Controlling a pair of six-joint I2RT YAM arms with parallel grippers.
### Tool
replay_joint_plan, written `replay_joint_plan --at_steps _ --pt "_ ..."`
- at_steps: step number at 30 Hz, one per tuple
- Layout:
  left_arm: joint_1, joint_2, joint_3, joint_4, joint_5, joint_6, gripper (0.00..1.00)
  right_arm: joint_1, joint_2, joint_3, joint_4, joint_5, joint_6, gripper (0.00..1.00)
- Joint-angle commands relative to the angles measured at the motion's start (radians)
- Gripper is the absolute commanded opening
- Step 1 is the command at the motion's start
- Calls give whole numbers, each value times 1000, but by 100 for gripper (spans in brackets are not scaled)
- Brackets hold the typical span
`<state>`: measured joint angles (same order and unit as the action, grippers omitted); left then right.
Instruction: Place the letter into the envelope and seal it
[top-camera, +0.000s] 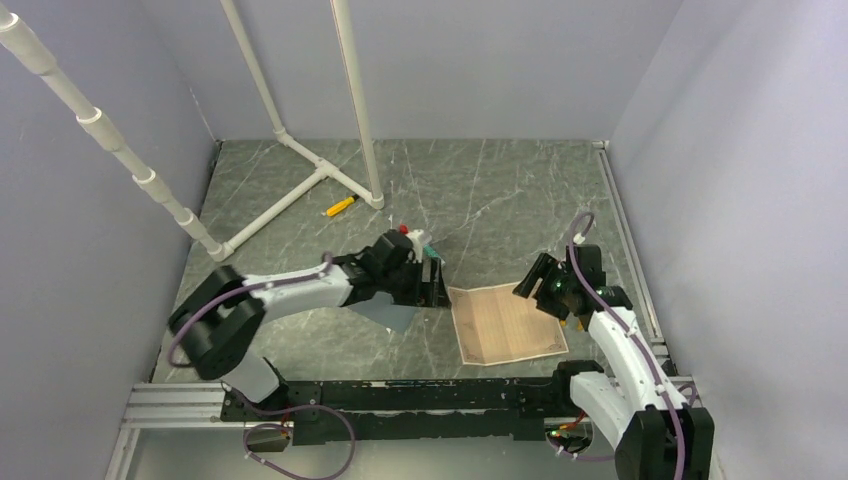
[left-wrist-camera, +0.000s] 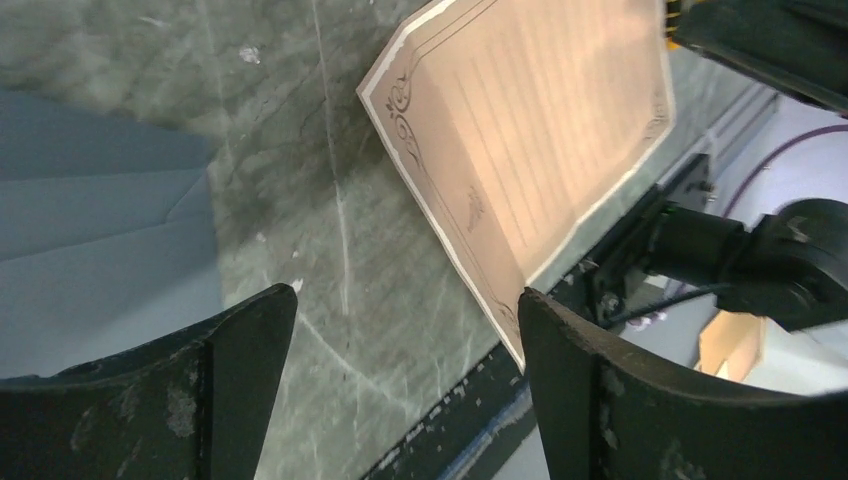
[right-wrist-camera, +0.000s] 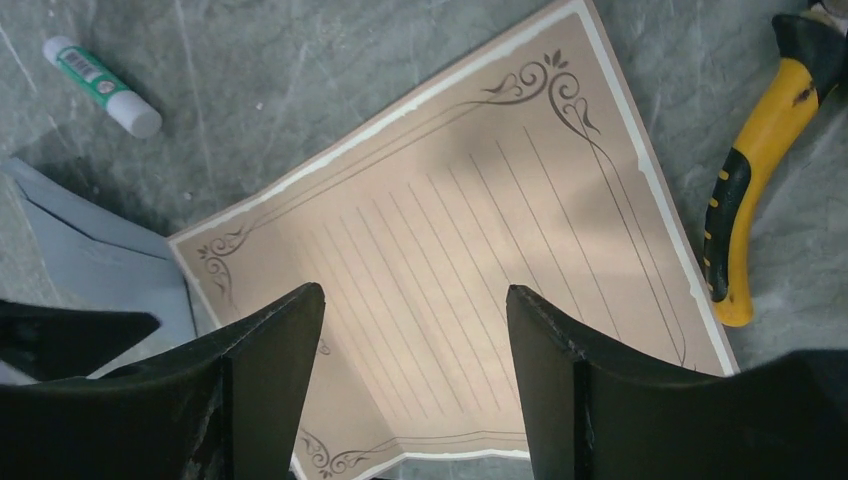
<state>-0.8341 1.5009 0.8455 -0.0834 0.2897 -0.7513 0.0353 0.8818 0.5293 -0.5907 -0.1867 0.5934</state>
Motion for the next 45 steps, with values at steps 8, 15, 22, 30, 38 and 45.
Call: replay_joint_plan --at_steps 8,15,22,30,38,45 --pt "-85 316 163 201 41 -146 70 -1 3 -96 163 -34 35 69" --pt "-86 369 178 238 46 -194 36 -2 24 -106 178 -46 36 68" --pt "-80 331 206 138 5 -110 3 -1 40 -95 186 -66 32 68" --pt "34 185 322 -77 60 122 2 -1 83 16 277 -273 25 71" --pt "154 56 543 -376 126 414 2 0 73 141 412 -381 28 87" --pt "278 -44 628 -499 300 565 2 1 21 164 528 -411 11 100"
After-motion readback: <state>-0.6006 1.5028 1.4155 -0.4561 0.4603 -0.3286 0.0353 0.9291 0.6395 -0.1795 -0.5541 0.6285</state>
